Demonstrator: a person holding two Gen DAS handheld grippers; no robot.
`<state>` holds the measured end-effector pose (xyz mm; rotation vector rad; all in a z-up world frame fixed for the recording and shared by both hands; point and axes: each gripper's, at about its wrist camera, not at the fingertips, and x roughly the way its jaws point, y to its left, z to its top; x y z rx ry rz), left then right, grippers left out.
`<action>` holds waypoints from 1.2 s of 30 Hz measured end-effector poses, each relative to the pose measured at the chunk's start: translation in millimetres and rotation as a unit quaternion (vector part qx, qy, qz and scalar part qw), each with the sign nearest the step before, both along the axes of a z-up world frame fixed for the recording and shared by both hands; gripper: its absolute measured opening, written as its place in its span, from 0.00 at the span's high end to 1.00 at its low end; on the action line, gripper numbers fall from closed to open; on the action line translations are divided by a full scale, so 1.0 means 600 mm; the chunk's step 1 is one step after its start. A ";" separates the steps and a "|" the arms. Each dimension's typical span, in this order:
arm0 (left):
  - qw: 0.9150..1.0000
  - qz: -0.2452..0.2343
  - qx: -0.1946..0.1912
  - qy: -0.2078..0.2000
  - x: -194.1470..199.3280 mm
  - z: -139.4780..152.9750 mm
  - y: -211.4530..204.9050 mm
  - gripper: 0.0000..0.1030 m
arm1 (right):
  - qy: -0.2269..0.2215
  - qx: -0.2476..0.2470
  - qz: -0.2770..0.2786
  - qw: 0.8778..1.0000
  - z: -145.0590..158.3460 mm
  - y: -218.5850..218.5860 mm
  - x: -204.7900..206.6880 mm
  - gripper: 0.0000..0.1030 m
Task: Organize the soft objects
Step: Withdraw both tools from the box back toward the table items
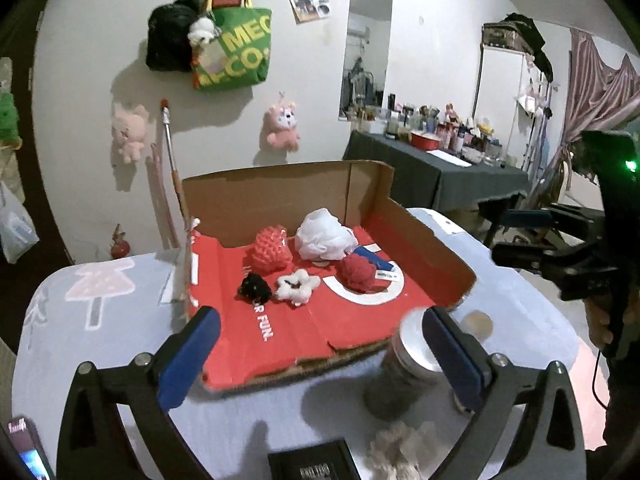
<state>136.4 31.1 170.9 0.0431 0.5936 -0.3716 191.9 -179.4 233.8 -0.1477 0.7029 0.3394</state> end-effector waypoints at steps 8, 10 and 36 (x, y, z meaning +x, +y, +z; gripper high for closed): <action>0.999 0.022 -0.035 -0.006 -0.099 -0.041 0.001 0.00 | -0.047 0.020 -0.018 0.999 -0.038 -0.009 -0.123 0.15; 0.999 0.033 -0.036 -0.015 -0.121 -0.053 0.000 0.00 | -0.052 0.019 -0.036 0.998 -0.060 -0.010 -0.148 0.15; 0.993 0.104 0.003 0.050 -0.156 -0.205 0.019 0.08 | 0.011 0.033 -0.052 0.998 -0.239 -0.002 -0.195 0.15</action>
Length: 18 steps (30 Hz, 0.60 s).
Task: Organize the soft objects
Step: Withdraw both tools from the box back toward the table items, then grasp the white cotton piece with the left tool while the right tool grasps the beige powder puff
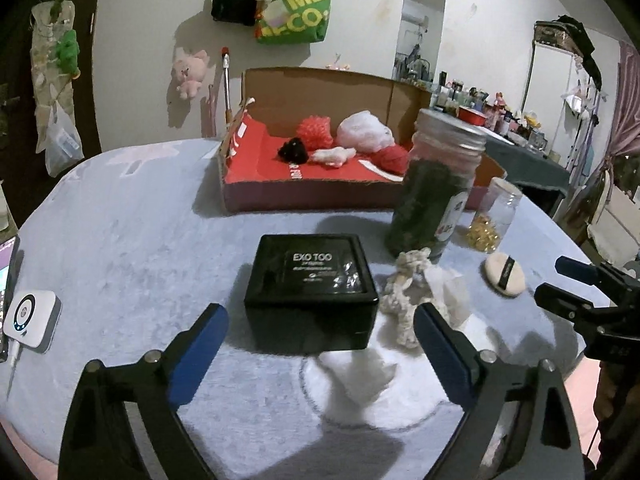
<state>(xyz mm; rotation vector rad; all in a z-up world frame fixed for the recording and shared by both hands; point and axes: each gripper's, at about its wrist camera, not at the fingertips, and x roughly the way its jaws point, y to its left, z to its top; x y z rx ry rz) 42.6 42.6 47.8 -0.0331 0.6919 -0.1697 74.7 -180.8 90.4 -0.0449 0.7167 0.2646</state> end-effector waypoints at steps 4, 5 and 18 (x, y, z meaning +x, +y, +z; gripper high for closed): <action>1.000 0.004 0.000 0.011 0.006 -0.008 0.008 0.13 | 0.004 0.000 0.005 1.000 -0.005 0.002 0.002 0.15; 1.000 0.006 0.000 0.014 0.007 -0.011 0.011 0.14 | 0.005 0.000 0.006 1.000 -0.005 0.002 0.002 0.15; 1.000 -0.006 -0.005 0.031 0.019 -0.004 0.011 0.30 | 0.009 0.007 0.009 1.000 -0.004 0.003 0.009 0.15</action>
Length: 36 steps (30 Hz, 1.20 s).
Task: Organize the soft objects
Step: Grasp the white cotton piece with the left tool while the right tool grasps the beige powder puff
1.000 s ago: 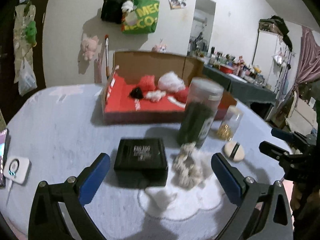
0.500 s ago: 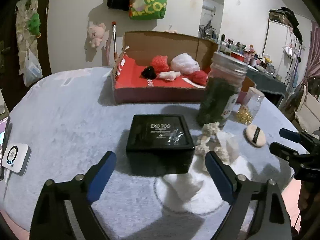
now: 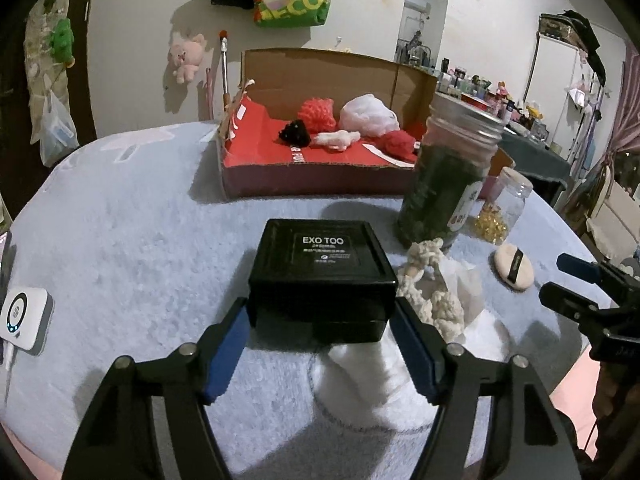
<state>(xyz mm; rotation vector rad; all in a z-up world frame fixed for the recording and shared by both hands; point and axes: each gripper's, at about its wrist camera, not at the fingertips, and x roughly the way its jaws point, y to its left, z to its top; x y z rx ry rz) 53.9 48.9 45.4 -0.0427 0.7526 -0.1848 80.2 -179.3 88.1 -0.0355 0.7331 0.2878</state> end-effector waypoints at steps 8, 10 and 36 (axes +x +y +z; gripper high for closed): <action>1.000 0.003 0.013 -0.010 0.027 0.029 -0.002 0.30 | -0.001 0.004 -0.005 1.000 0.014 -0.007 0.019 0.15; 1.000 0.002 0.018 -0.013 0.039 0.037 -0.004 0.30 | -0.001 0.006 -0.006 1.000 0.016 -0.009 0.024 0.15; 1.000 -0.015 -0.017 -0.016 0.080 0.040 0.001 0.18 | 0.016 0.008 0.006 1.000 0.002 -0.001 0.050 0.15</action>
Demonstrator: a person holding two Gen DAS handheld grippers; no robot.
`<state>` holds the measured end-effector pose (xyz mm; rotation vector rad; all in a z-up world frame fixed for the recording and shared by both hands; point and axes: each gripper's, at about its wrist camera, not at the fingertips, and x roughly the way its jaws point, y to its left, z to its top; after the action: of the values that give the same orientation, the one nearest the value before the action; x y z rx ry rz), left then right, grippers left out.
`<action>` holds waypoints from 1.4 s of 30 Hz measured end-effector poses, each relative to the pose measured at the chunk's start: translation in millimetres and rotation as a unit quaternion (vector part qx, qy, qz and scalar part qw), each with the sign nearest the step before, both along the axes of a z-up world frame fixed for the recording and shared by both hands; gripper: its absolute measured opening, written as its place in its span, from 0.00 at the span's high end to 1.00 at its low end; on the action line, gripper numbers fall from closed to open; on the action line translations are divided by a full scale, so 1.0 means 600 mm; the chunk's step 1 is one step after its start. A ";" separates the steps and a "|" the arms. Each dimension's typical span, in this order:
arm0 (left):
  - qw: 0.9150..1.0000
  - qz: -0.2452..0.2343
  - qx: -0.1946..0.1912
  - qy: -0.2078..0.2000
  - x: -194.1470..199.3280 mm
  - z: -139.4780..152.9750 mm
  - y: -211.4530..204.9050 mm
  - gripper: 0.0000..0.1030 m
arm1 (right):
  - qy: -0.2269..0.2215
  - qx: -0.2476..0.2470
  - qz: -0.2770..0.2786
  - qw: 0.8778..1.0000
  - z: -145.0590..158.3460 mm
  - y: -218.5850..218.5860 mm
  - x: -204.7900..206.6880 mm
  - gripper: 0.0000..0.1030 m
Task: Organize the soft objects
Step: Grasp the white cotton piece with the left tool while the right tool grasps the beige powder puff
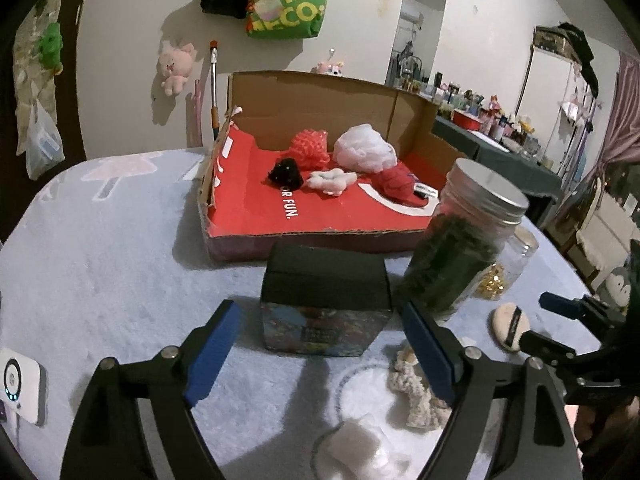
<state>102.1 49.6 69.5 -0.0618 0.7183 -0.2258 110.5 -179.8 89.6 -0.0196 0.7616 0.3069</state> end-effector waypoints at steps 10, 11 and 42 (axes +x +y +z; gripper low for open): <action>1.000 -0.005 -0.022 0.007 -0.057 -0.016 0.003 0.11 | 0.005 0.000 0.005 1.000 -0.011 0.005 -0.004 0.15; 1.000 -0.007 -0.022 0.010 -0.062 -0.020 0.001 0.11 | 0.005 0.000 0.004 1.000 -0.014 0.006 -0.004 0.15; 0.997 -0.075 -0.011 0.031 -0.063 -0.023 -0.047 0.83 | -0.018 0.045 0.039 0.998 0.022 0.006 -0.017 0.91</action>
<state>64.6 21.1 55.5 -0.0349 0.7835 -0.3773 100.3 -176.0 102.6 0.0302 0.7117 0.4141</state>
